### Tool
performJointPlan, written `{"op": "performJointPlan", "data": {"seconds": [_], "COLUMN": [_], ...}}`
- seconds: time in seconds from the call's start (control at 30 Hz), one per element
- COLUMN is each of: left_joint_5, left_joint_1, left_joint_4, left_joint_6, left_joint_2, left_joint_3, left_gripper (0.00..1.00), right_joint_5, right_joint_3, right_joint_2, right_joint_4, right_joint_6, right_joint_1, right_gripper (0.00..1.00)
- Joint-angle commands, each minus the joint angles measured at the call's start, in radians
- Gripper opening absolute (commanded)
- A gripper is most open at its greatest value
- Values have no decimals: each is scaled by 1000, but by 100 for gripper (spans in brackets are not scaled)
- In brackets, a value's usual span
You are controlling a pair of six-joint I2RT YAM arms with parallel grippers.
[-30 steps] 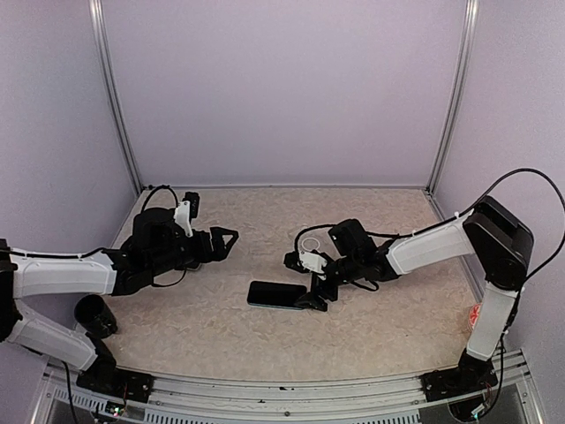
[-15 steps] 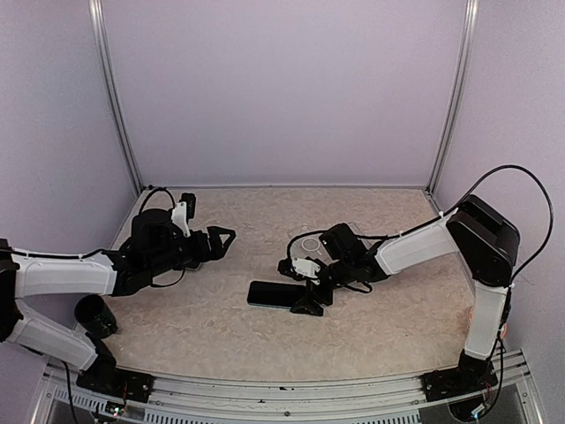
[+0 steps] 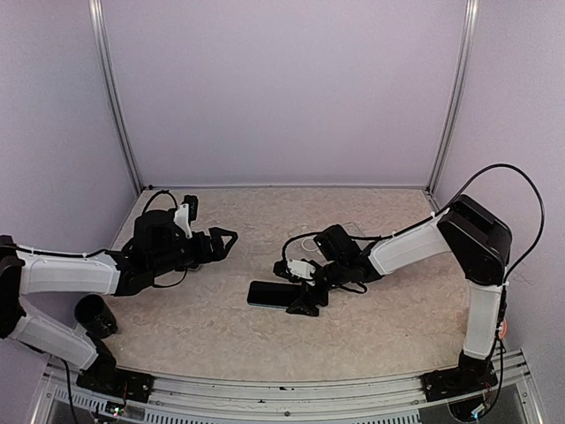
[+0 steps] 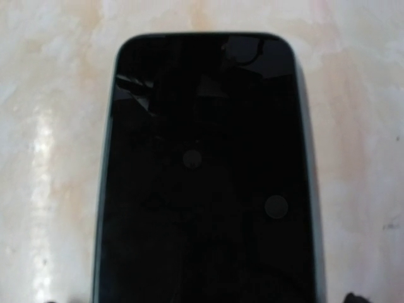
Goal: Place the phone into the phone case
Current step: Pick up the phone at the center of the board.
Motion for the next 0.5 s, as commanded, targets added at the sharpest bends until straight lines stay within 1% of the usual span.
{"op": "performJointPlan", "data": {"seconds": [0.0,0.17,0.47], "left_joint_5": [22,21,20], "left_joint_1": [7,7,8], "left_joint_4": [44,50,82], "left_joint_6": [-10,-14,-32], "left_joint_2": [6,2,1], "left_joint_3": [-24,-31,-64], "left_gripper": [99,99,99], "right_joint_5": [4,5,3], "right_joint_3": [26,39,42], "right_joint_2": [39,53,55], "right_joint_4": [-31,-54,-65], "right_joint_6": [-8,-1,15], "right_joint_1": [11,11,11], "right_gripper": [94,91,81]}}
